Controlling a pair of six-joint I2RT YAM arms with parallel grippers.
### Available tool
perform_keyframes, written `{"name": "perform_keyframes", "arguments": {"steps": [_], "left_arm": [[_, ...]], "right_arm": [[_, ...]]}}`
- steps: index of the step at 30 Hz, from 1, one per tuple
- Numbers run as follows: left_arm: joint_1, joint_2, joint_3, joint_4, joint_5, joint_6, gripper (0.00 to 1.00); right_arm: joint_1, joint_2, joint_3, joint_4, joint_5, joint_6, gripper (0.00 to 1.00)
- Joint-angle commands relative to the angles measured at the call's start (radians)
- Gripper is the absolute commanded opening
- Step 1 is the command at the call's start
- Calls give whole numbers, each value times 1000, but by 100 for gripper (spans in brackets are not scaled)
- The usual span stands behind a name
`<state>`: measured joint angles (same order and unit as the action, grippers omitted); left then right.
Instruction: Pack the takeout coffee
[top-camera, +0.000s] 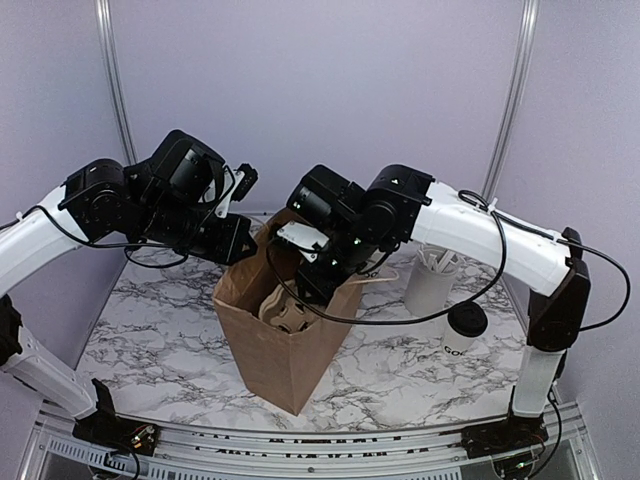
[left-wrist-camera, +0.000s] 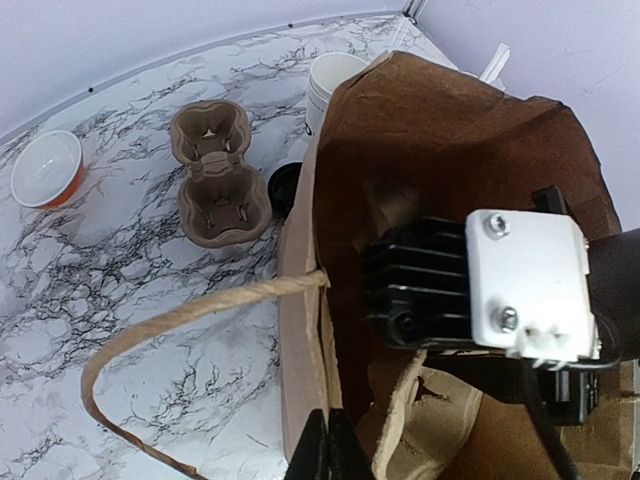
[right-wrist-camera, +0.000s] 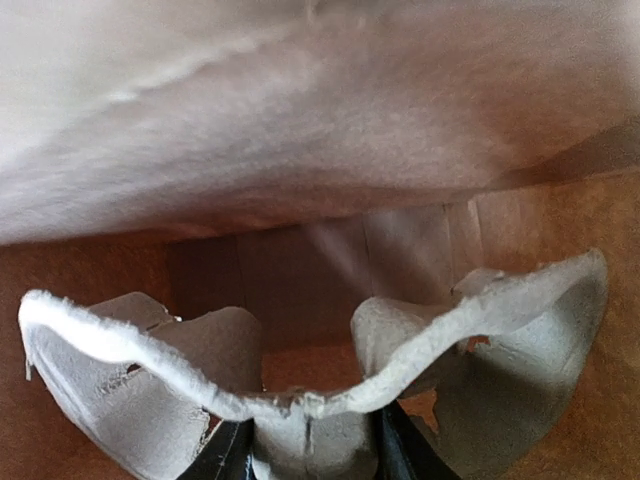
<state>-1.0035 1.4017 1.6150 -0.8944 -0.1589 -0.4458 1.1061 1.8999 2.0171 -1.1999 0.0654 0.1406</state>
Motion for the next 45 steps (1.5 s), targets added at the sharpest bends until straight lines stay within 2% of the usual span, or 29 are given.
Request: {"name": "perform_keyframes", "arguments": {"steps": [1,13,21,26,33,45], "left_arm": [[-11,-12,36,-2,-32,4,0],[-21,-13,26,6,-19,20,0],[-21,-14,20,9,-14,20,0],[-21,-15,17,12,-11,17,0],[-20,-15,19,11,-8,15,0],[-22,-19,16,11,4,10,0]], "right_arm": [[5,51,32,-74,-1,-19,38],[4,84,72,-89,11,-11,38],[4,85,86,-91,11,-11,42],[5,81,95,-87,14,-11,47],[5,69,105,-73,4,-10,60],[6,40,124,-40,-13,-5,76]]}}
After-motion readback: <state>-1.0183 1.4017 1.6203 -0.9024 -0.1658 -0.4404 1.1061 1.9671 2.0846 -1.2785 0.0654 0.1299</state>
